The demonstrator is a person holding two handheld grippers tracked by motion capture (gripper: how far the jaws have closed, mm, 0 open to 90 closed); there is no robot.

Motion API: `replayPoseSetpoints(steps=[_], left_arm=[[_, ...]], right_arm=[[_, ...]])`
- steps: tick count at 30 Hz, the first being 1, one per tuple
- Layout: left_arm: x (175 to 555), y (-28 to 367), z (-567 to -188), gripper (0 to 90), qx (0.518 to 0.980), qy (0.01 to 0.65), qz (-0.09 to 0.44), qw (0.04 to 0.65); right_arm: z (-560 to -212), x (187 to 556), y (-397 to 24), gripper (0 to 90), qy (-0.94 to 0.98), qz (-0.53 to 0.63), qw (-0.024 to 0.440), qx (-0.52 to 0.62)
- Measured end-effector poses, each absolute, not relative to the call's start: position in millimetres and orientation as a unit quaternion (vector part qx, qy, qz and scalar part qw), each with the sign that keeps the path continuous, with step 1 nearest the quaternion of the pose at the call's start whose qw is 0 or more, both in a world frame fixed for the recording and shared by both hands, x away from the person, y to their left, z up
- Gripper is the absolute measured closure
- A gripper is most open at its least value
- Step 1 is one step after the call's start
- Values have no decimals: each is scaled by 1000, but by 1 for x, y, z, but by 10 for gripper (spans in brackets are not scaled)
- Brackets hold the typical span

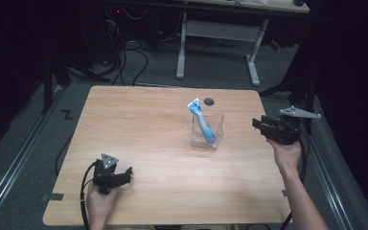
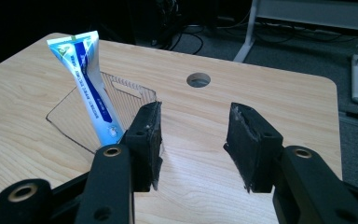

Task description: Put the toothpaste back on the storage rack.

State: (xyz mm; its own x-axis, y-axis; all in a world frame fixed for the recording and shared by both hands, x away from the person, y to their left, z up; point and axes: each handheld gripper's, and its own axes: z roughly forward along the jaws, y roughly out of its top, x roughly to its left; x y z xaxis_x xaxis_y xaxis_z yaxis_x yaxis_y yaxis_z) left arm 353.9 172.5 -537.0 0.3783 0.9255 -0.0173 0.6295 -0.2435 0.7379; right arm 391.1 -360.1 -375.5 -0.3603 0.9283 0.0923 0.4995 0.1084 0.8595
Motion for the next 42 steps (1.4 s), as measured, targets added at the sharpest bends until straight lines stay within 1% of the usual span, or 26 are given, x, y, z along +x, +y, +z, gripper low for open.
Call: replayPoseSetpoints(steps=[19,42], left_arm=[[354,173,-537,225,758,513,218,338],[354,172,-537,225,758,513,219,338]], right_arm=[[-388,374,-372,544,691,440,242,520],[-413,360,-379,544,686,436,231,535]])
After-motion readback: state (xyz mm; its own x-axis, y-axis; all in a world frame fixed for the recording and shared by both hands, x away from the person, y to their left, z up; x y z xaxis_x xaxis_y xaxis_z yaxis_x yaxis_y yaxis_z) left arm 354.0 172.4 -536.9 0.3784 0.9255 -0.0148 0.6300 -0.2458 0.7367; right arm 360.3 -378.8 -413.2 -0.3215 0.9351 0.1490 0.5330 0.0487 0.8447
